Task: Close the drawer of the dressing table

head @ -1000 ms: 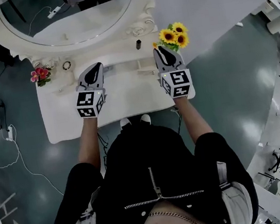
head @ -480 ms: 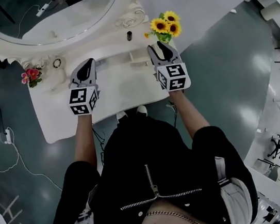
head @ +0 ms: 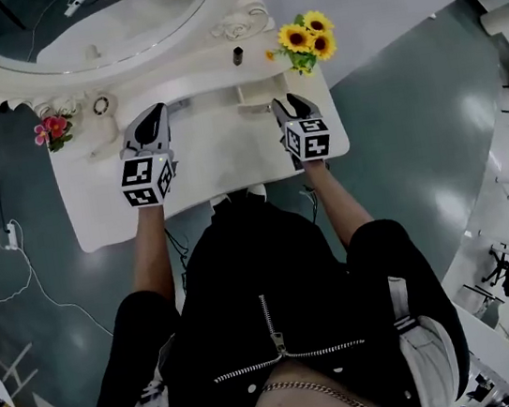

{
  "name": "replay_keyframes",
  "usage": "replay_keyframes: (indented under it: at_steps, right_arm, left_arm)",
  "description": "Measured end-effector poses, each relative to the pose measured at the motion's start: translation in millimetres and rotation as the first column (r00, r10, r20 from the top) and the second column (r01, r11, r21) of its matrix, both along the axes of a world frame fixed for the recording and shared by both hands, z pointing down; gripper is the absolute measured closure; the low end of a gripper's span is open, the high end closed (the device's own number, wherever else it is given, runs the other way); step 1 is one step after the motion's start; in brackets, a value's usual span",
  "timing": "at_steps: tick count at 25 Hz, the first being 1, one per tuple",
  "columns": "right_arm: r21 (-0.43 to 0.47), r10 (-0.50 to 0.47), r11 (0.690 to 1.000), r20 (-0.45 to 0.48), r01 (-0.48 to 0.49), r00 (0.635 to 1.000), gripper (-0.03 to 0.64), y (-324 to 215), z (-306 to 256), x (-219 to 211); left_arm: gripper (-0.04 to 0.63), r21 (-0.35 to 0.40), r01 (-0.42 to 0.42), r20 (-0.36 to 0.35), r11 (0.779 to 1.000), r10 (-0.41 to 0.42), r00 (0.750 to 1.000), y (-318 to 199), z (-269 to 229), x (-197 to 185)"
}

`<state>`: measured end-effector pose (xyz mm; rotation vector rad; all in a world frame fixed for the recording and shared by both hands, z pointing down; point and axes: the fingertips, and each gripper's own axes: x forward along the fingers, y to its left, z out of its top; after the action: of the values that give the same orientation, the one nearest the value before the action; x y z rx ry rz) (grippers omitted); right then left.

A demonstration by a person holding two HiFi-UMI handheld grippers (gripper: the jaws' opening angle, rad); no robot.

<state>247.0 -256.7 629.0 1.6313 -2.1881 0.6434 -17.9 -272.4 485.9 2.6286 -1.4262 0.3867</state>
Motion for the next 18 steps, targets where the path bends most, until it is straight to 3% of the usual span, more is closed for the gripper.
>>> replay_keyframes:
  at_steps: [7, 18]
  right_arm:
    - [-0.160, -0.017, 0.987, 0.016, 0.020, 1.000, 0.460, 8, 59, -7]
    - [-0.280, 0.045, 0.960, 0.082, -0.020, 0.996, 0.459, 3, 98, -15]
  left_arm:
    - [0.574, -0.022, 0.045, 0.019, 0.999, -0.045, 0.999, 4, 8, -19]
    - [0.574, -0.038, 0.130, 0.041, 0.991, -0.128, 0.991, 13, 13, -57]
